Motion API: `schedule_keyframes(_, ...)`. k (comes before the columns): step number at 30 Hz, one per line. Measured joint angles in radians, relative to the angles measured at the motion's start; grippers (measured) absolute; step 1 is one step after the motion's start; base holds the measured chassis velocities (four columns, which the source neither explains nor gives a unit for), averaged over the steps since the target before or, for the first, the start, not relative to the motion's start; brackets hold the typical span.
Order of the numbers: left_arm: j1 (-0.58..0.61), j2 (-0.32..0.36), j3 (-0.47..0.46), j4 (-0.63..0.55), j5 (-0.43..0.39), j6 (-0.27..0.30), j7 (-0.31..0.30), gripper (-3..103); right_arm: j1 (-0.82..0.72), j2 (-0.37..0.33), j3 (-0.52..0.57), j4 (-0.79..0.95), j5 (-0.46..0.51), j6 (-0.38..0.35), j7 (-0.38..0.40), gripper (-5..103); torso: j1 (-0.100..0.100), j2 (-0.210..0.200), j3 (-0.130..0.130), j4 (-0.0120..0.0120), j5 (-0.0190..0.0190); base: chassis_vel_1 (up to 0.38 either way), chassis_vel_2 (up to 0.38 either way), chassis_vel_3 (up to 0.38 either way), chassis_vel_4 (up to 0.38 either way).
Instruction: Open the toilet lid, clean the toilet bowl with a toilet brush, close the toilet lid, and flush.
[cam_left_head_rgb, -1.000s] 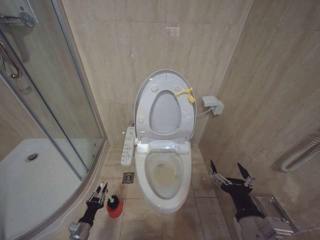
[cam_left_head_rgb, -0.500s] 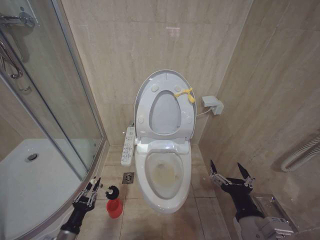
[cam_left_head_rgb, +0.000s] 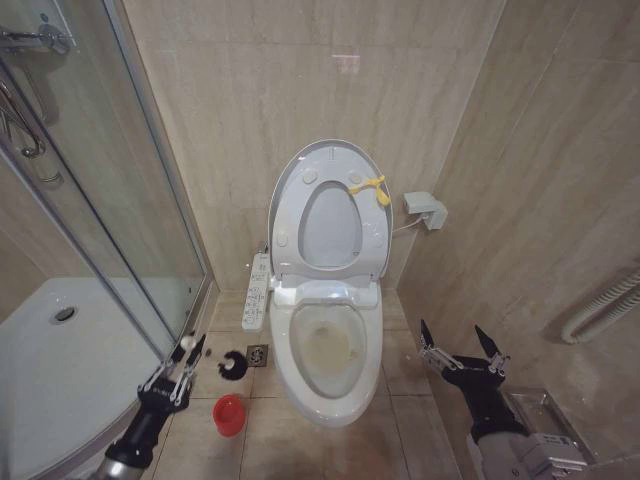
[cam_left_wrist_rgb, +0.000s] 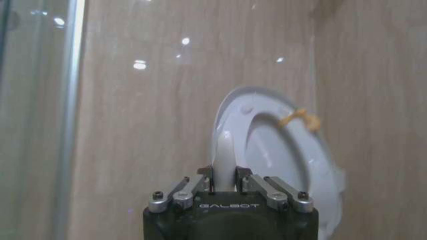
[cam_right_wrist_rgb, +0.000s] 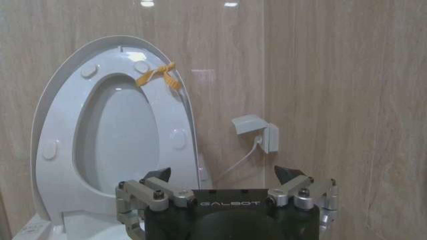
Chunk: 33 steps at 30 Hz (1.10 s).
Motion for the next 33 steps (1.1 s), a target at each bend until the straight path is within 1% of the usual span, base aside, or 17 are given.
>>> schedule_keyframes(4, -0.037, 0.022, 0.013, -0.079, -0.076, 0.071, 0.039, 22, 0.0, 0.0, 0.0, 0.0, 0.0, 0.0, 0.0, 100, 0.0, 0.0, 0.0, 0.0002, 0.0002, 0.0, 0.0, 0.0, 0.0)
schedule_keyframes(5, -0.037, 0.022, 0.013, -0.079, -0.076, 0.071, 0.039, 22, 0.0, 0.0, 0.0, 0.0, 0.0, 0.0, 0.0, 100, 0.0, 0.0, 0.0, 0.0002, 0.0002, 0.0, 0.0, 0.0, 0.0)
schedule_keyframes(7, -0.07, 0.03, 0.025, -0.084, -0.123, 0.097, 0.058, 22, 0.0, 0.0, 0.0, 0.0, 0.0, 0.0, 0.0, 100, 0.0, 0.0, 0.0, 0.0003, 0.0, 0.0, 0.0, 0.0, 0.0)
schedule_keyframes(9, -0.115, 0.042, 0.037, -0.059, -0.169, 0.11, 0.077, 22, 0.0, 0.0, 0.0, 0.0, 0.0, 0.0, 0.0, 100, 0.0, 0.0, 0.0, 0.0, 0.0, 0.0, 0.0, 0.0, 0.0)
schedule_keyframes(10, -0.115, 0.042, 0.037, -0.059, -0.169, 0.11, 0.077, 22, 0.0, 0.0, 0.0, 0.0, 0.0, 0.0, 0.0, 100, 0.0, 0.0, 0.0, 0.0, 0.0, 0.0, 0.0, 0.0, 0.0)
schedule_keyframes(13, -0.199, 0.069, 0.056, 0.021, -0.261, 0.113, 0.13, 22, 0.0, 0.0, 0.0, 0.0, 0.0, 0.0, 0.0, 100, 0.0, 0.0, 0.0, -0.0001, -0.0002, 0.0, 0.0, 0.0, 0.0)
schedule_keyframes(14, -0.199, 0.069, 0.056, 0.021, -0.261, 0.113, 0.13, 22, 0.0, 0.0, 0.0, 0.0, 0.0, 0.0, 0.0, 100, 0.0, 0.0, 0.0, -0.0001, -0.0002, 0.0, 0.0, 0.0, 0.0)
schedule_keyframes(16, -0.256, 0.09, 0.073, 0.074, -0.343, 0.112, 0.178, 22, 0.0, 0.0, 0.0, 0.0, 0.0, 0.0, 0.0, 100, 0.0, 0.0, 0.0, 0.0001, 0.0, 0.0, 0.0, 0.0, 0.0)
schedule_keyframes(18, -0.304, 0.107, 0.087, 0.121, -0.388, 0.113, 0.21, 22, 0.0, 0.0, 0.0, 0.0, 0.0, 0.0, 0.0, 100, 0.0, 0.0, 0.0, 0.0, -0.0002, 0.0, 0.0, 0.0, 0.0)
schedule_keyframes(19, -0.304, 0.107, 0.087, 0.121, -0.388, 0.113, 0.21, 22, 0.0, 0.0, 0.0, 0.0, 0.0, 0.0, 0.0, 100, 0.0, 0.0, 0.0, 0.0, -0.0002, 0.0, 0.0, 0.0, 0.0)
schedule_keyframes(21, -0.352, 0.123, 0.102, 0.171, -0.423, 0.117, 0.23, 22, 0.0, 0.0, 0.0, 0.0, 0.0, 0.0, 0.0, 100, 0.0, 0.0, 0.0, 0.0001, 0.0, 0.0, 0.0, 0.0, 0.0)
schedule_keyframes(22, -0.352, 0.123, 0.102, 0.171, -0.423, 0.117, 0.23, 22, 0.0, 0.0, 0.0, 0.0, 0.0, 0.0, 0.0, 100, 0.0, 0.0, 0.0, 0.0001, 0.0, 0.0, 0.0, 0.0, 0.0)
schedule_keyframes(25, -0.418, 0.136, 0.138, 0.258, -0.454, 0.122, 0.25, 22, 0.0, 0.0, 0.0, 0.0, 0.0, 0.0, 0.0, 100, 0.0, 0.0, 0.0, 0.0004, 0.0, 0.0, 0.0, 0.0, 0.0)
schedule_keyframes(26, -0.418, 0.136, 0.138, 0.258, -0.454, 0.122, 0.25, 22, 0.0, 0.0, 0.0, 0.0, 0.0, 0.0, 0.0, 100, 0.0, 0.0, 0.0, 0.0004, 0.0, 0.0, 0.0, 0.0, 0.0)
schedule_keyframes(30, -0.514, 0.136, 0.228, 0.421, -0.492, 0.121, 0.279, 22, 0.0, 0.0, 0.0, 0.0, 0.0, 0.0, 0.0, 100, 0.0, 0.0, 0.0, 0.0001, -0.0002, 0.0, 0.0, 0.0, 0.0)
schedule_keyframes(31, -0.514, 0.136, 0.228, 0.421, -0.492, 0.121, 0.279, 22, 0.0, 0.0, 0.0, 0.0, 0.0, 0.0, 0.0, 100, 0.0, 0.0, 0.0, 0.0001, -0.0002, 0.0, 0.0, 0.0, 0.0)
schedule_keyframes(33, -0.561, 0.127, 0.268, 0.489, -0.493, 0.117, 0.294, 22, 0.0, 0.0, 0.0, 0.0, 0.0, 0.0, 0.0, 100, 0.0, 0.0, 0.0, 0.0002, -0.0002, 0.0, 0.0, 0.0, 0.0)
